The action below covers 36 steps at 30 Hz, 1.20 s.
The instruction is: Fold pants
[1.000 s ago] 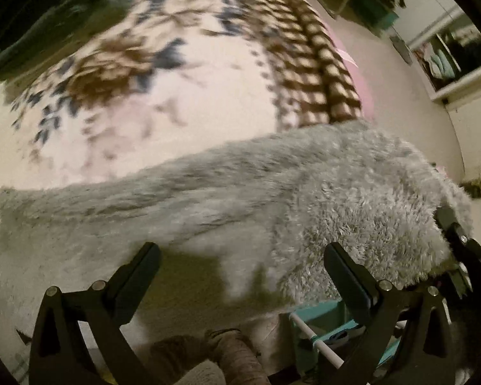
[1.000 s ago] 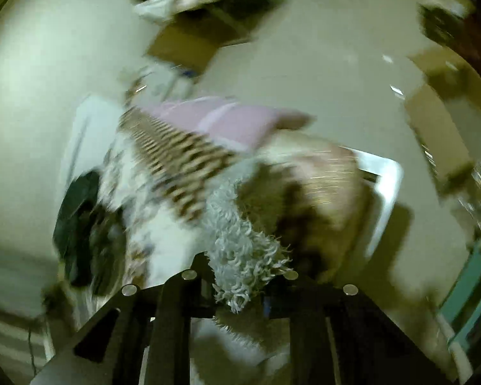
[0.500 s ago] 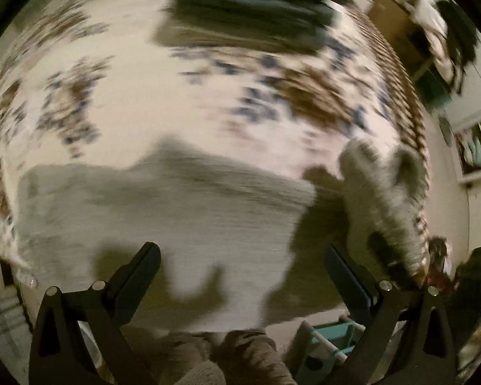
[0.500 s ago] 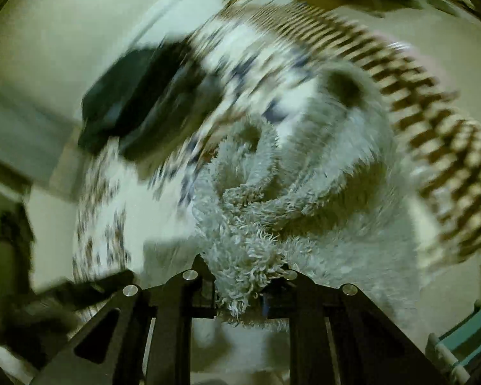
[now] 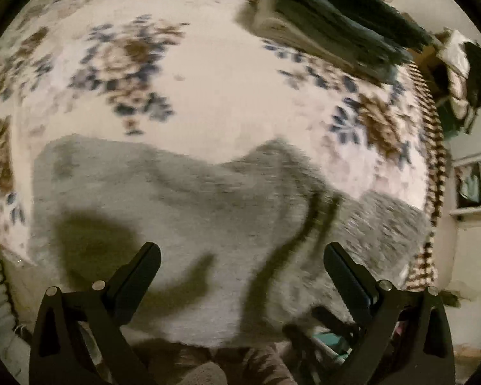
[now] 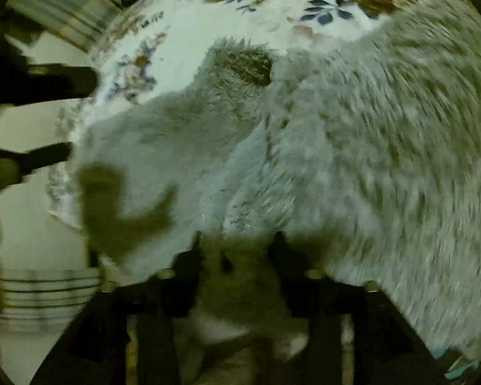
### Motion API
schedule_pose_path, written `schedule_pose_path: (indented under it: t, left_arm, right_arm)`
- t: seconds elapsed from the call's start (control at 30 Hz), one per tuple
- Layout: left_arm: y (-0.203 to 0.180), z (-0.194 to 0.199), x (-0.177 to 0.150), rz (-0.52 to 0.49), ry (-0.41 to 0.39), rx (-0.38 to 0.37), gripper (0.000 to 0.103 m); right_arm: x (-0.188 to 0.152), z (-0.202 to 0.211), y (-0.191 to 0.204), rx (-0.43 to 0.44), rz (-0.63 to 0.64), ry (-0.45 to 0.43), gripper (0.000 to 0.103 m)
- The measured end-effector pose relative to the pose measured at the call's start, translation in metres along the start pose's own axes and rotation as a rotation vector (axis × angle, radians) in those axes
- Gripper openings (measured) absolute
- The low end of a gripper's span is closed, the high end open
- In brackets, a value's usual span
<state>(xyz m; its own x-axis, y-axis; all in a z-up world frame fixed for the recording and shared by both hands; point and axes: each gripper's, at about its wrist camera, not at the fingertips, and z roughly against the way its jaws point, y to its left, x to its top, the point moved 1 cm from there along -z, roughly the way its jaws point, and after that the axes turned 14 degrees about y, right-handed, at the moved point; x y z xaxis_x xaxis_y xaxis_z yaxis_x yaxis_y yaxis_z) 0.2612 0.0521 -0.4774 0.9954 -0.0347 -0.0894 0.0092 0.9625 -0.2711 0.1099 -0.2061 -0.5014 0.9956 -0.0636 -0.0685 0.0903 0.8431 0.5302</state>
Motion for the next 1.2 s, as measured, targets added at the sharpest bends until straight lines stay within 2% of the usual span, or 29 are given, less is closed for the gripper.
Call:
schedule_pose_path:
  t: [0.03, 0.13, 0.23, 0.3, 0.33, 0.37, 0.4, 0.47, 0.53, 0.63, 0.77, 0.9, 0.97, 1.0, 1.07, 1.13, 1.2]
  left_arm:
    - [-0.008, -0.002, 0.000, -0.019, 0.008, -0.017, 0.103]
    - [-0.037, -0.015, -0.002, -0.086, 0.039, -0.044, 0.103]
    - [-0.065, -0.044, -0.005, -0.154, 0.082, 0.010, 0.103]
    - [-0.082, -0.070, -0.006, -0.214, 0.106, 0.061, 0.094]
    - [-0.089, -0.084, -0.007, -0.243, 0.123, 0.085, 0.070]
    - [-0.095, -0.096, -0.009, -0.267, 0.139, 0.095, 0.026]
    - [-0.098, -0.108, -0.010, -0.286, 0.163, 0.096, 0.005]
    - [-0.099, -0.110, -0.017, -0.295, 0.147, 0.072, 0.005]
    - [-0.097, -0.088, -0.026, -0.306, 0.064, 0.055, 0.005]
    - [-0.079, -0.048, -0.040, -0.271, 0.005, 0.012, 0.005]
    - [-0.055, -0.027, -0.046, -0.161, 0.008, -0.034, 0.006]
    - [-0.045, -0.047, -0.044, -0.087, 0.075, -0.041, 0.014]
    - [-0.032, -0.059, -0.041, -0.034, 0.148, -0.057, 0.029]
    - [-0.027, -0.058, -0.040, -0.016, 0.149, -0.077, 0.033]
    - [-0.015, -0.042, -0.038, 0.036, 0.092, -0.144, 0.060]
    - [-0.008, -0.030, -0.032, 0.072, 0.041, -0.219, 0.071]
    - [-0.012, -0.036, -0.018, 0.078, 0.032, -0.254, 0.073]
  right_arm:
    - [-0.007, 0.014, -0.005, 0.027, -0.018, -0.007, 0.062]
    - [-0.018, 0.044, -0.023, 0.030, -0.099, -0.036, 0.062]
    - [-0.027, 0.063, -0.055, -0.005, -0.213, -0.053, 0.062]
    - [-0.024, 0.069, -0.080, -0.058, -0.277, -0.059, 0.062]
    - [-0.024, 0.072, -0.092, -0.074, -0.307, -0.068, 0.062]
    - [-0.022, 0.074, -0.101, -0.083, -0.329, -0.074, 0.062]
    - [-0.021, 0.075, -0.110, -0.093, -0.348, -0.079, 0.063]
    - [-0.019, 0.076, -0.121, -0.109, -0.377, -0.092, 0.063]
    - [-0.016, 0.079, -0.129, -0.102, -0.388, -0.099, 0.063]
    - [-0.009, 0.088, -0.134, -0.102, -0.380, -0.108, 0.062]
    - [-0.009, 0.091, -0.139, -0.092, -0.365, -0.082, 0.062]
    - [0.007, 0.072, -0.124, -0.083, -0.357, -0.041, 0.062]
    - [0.008, 0.072, -0.122, -0.093, -0.350, -0.028, 0.062]
    - [0.008, 0.074, -0.122, -0.099, -0.348, -0.027, 0.062]
    - [0.007, 0.082, -0.123, -0.104, -0.344, -0.037, 0.063]
    - [0.003, 0.088, -0.129, -0.106, -0.351, -0.037, 0.065]
    - [0.000, 0.090, -0.137, -0.109, -0.369, -0.033, 0.065]
